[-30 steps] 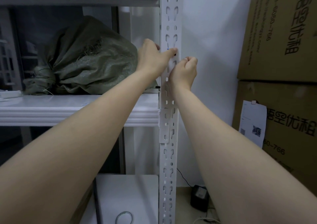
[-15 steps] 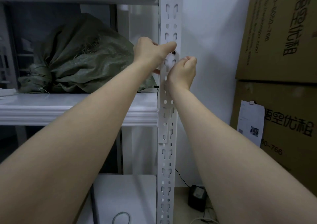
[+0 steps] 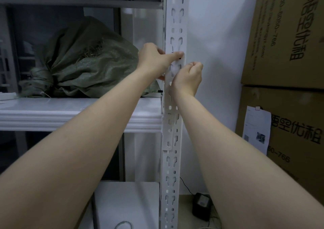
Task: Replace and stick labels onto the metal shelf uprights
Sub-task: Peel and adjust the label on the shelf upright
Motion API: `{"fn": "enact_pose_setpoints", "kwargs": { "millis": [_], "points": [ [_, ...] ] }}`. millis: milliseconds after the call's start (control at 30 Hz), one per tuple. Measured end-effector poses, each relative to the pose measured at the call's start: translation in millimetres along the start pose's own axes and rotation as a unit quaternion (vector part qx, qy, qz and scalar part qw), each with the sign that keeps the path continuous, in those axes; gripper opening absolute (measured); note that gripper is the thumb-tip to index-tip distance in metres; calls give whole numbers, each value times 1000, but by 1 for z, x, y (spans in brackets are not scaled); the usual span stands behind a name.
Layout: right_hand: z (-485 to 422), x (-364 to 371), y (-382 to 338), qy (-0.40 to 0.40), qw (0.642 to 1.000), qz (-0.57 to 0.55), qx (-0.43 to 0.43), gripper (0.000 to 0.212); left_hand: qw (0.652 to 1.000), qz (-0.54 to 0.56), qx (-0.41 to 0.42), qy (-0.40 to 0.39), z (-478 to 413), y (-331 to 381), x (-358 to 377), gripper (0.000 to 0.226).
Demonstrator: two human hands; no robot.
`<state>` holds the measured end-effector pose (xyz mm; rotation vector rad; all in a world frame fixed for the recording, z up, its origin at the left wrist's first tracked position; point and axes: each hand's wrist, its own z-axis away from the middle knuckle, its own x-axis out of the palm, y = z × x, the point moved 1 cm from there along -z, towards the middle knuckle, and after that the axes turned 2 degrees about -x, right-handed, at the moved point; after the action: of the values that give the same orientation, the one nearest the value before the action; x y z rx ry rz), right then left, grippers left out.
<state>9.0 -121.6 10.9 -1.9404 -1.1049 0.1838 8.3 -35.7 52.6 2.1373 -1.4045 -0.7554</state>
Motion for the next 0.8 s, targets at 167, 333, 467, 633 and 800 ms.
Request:
{"fn": "enact_pose_setpoints", "kwargs": {
  "millis": [167,333,467,633,800],
  "points": [
    [1,0,0,3,1000,-8,5,26,999,-8,-15,-34,0,3,-2,39],
    [0,0,2,-1,1000,-11,1,26,998,7,-32,-55,-2,1,-3,39],
    [1,0,2,-2,1000,-6,0,24,996,9,-37,-76,-2,3,-6,37],
    [2,-1,1,1,1000,-17,1,17,997,-43,-27,-55,1,11,-4,55],
    [3,-3,1,-11,1000,-13,-2,16,998,-14,-26,-60,-5,7,-4,50]
  ]
}}
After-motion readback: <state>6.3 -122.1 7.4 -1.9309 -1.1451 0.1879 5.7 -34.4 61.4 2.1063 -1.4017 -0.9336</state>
